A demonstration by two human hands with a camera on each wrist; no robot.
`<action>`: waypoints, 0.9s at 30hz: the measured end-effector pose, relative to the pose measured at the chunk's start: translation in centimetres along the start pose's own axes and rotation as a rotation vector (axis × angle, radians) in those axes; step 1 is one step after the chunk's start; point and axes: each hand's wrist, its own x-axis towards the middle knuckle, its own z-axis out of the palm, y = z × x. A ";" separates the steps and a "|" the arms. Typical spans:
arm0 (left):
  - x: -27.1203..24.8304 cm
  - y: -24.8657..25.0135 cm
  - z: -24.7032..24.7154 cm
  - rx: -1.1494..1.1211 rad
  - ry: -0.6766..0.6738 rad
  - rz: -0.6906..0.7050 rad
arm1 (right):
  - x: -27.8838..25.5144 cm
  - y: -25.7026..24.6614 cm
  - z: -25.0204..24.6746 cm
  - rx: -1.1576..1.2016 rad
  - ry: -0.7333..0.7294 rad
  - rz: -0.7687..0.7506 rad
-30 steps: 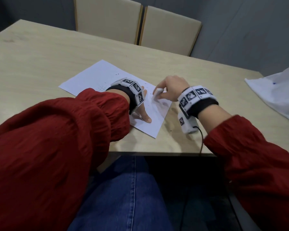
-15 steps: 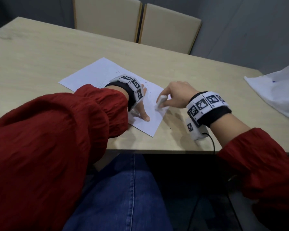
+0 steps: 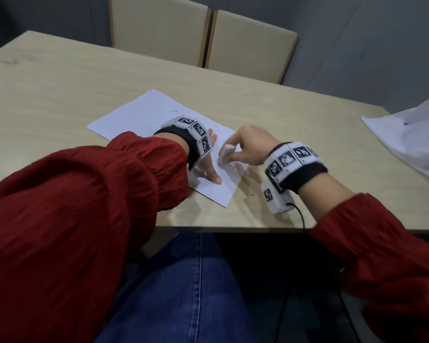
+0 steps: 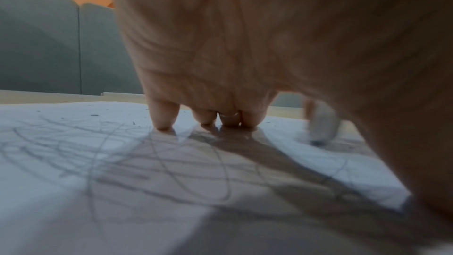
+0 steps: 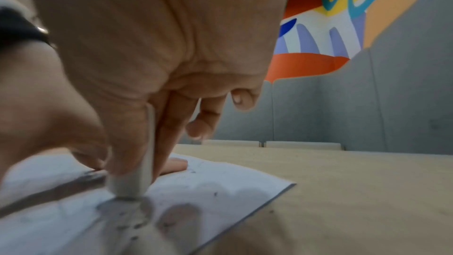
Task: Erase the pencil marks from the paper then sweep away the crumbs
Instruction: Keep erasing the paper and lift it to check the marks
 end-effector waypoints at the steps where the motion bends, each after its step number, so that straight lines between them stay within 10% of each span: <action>1: -0.2 0.0 0.0 -0.009 0.007 0.008 | 0.8 -0.2 0.0 0.025 0.037 0.019; 9: -0.5 0.0 -0.1 -0.025 0.007 0.002 | -1.1 0.7 0.5 -0.055 -0.172 -0.048; 15: -0.8 0.1 -0.4 -0.009 0.032 0.062 | 2.0 -0.8 0.4 0.080 0.049 0.026; 24: -0.4 0.0 -0.5 0.008 0.006 0.015 | -2.1 1.4 0.7 0.157 -0.193 -0.001; 27: 0.0 -0.1 -0.2 0.012 -0.013 0.014 | 0.1 1.1 0.2 0.111 -0.023 0.021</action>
